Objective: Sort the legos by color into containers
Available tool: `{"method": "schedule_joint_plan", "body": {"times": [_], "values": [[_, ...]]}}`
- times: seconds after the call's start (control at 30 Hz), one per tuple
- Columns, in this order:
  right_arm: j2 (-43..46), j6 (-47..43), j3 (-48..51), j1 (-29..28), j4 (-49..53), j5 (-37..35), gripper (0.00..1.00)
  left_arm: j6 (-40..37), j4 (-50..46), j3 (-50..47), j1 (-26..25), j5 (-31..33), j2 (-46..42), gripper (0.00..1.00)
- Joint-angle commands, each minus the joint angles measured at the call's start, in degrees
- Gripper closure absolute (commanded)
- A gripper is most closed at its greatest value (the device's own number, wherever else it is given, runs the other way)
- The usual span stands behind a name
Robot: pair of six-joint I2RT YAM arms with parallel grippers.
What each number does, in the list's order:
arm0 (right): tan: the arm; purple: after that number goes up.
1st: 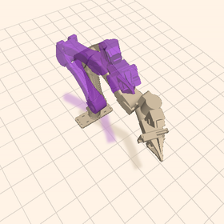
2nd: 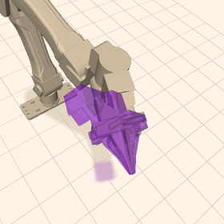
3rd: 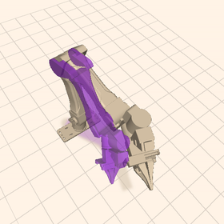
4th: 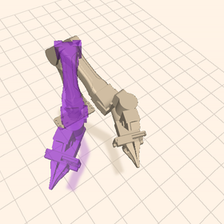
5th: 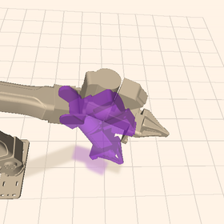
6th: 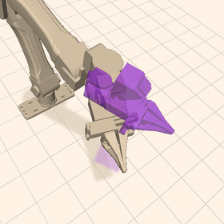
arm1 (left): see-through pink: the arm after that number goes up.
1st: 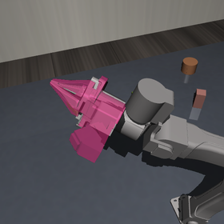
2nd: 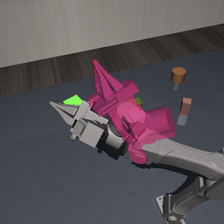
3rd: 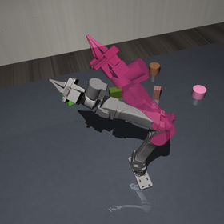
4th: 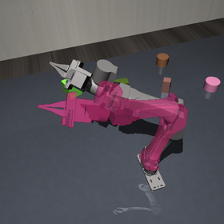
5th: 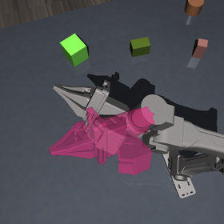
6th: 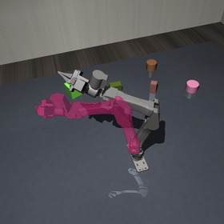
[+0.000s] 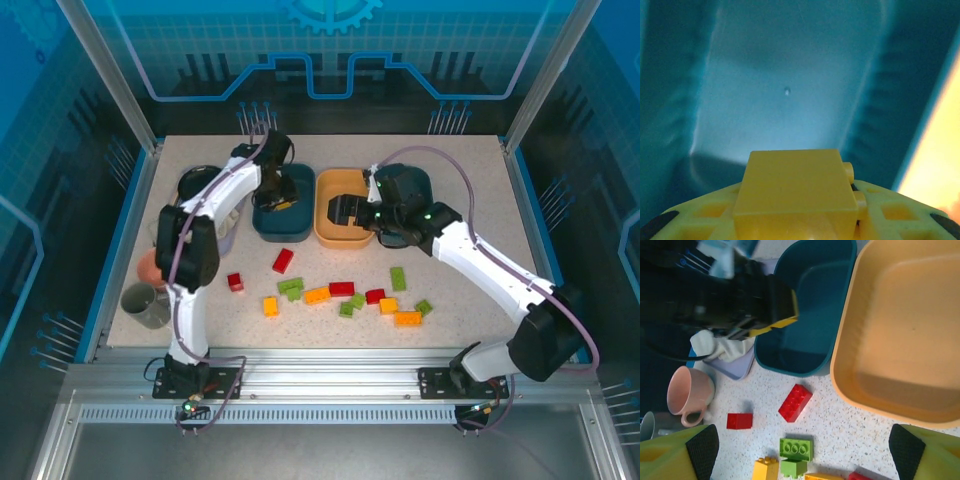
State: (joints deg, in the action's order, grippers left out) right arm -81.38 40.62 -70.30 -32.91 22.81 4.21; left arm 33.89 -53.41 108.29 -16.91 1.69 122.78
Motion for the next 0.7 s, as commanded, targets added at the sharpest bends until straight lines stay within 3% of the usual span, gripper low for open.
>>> {"method": "schedule_joint_plan", "body": {"times": [0.0, 0.1, 0.27, 0.4, 0.53, 0.67], "values": [[-1.44, 1.27, -2.9, 1.44, 5.26, -1.0, 0.09, -2.34, -6.4, 8.18, 0.73, -0.94, 6.55, 0.6], [-1.64, 1.41, -2.66, 2.03, 9.05, -2.19, 0.09, -2.1, -7.81, 12.41, 0.95, -0.97, 11.03, 0.55], [0.73, 0.46, -0.25, 2.45, 17.69, -8.8, 0.1, -2.03, -8.33, 14.81, 1.09, -2.14, 12.66, 0.31], [1.12, -3.11, 2.63, 5.07, 24.87, -11.38, 0.13, -1.61, -9.05, 16.38, 1.09, -2.66, 11.13, 0.23], [-0.38, -9.55, 7.33, 7.46, 27.84, -11.35, 0.17, 0.32, -7.84, 14.05, 0.75, -3.95, 3.98, 0.18], [-3.32, -14.37, 10.42, 8.26, 26.33, -9.31, 0.18, 1.59, 0.96, 0.96, -1.11, -8.8, -10.0, 0.11]]}}
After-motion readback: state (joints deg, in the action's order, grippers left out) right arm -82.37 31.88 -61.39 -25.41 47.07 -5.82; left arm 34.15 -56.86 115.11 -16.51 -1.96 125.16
